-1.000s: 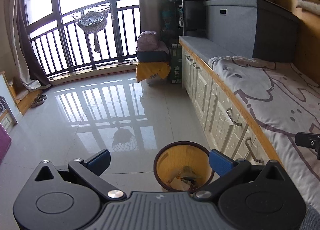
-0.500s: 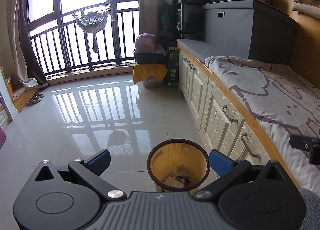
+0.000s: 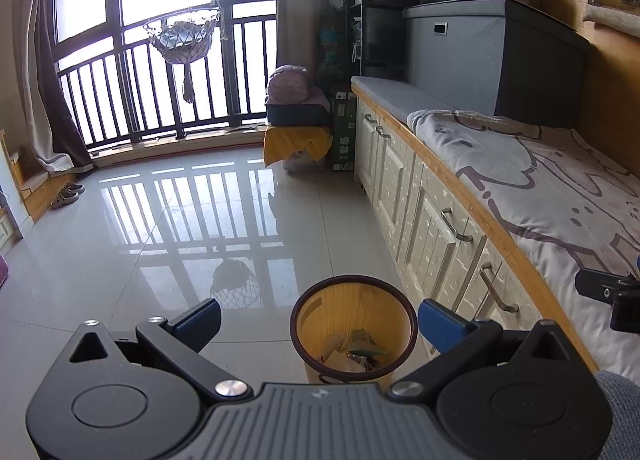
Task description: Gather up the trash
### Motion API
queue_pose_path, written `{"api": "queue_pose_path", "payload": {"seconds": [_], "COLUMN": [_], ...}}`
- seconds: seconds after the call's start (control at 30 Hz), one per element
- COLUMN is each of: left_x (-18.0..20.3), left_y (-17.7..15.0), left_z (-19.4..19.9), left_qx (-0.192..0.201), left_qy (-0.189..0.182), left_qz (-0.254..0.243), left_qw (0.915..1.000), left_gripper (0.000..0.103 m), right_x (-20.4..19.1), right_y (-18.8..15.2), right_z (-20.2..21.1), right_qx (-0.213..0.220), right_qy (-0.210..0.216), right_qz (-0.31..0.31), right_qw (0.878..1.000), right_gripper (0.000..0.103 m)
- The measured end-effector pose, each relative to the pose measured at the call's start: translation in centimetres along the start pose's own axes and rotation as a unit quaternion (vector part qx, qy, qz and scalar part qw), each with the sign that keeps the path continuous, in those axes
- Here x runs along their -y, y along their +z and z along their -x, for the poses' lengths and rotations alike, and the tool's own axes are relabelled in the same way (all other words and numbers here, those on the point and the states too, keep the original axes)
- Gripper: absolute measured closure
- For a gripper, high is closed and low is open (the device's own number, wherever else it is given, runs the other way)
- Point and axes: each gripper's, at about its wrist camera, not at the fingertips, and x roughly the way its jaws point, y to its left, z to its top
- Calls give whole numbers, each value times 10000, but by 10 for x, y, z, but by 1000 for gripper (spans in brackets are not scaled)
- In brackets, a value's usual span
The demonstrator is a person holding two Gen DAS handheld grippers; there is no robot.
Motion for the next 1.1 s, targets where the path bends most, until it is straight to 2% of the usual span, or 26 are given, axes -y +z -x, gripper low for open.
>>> {"api": "queue_pose_path", "payload": {"seconds": [0.53,1.1], "left_x": [0,3], "left_y": [-3,-4], "left_z": [-12,-13], "left_qx": [-304,-319], "left_qy": [-34,-39], "left_qz": [37,-6], "left_qw": [9995,9995], "left_gripper": [0,0], "right_x": [-5,-5], "right_y": [-4,-4], "right_z": [-12,-17], "right_qx": [-270,-391], "right_qy": [69,23], "right_qz": [129,111], "right_qw": [9995,9992], "right_gripper": [0,0]}}
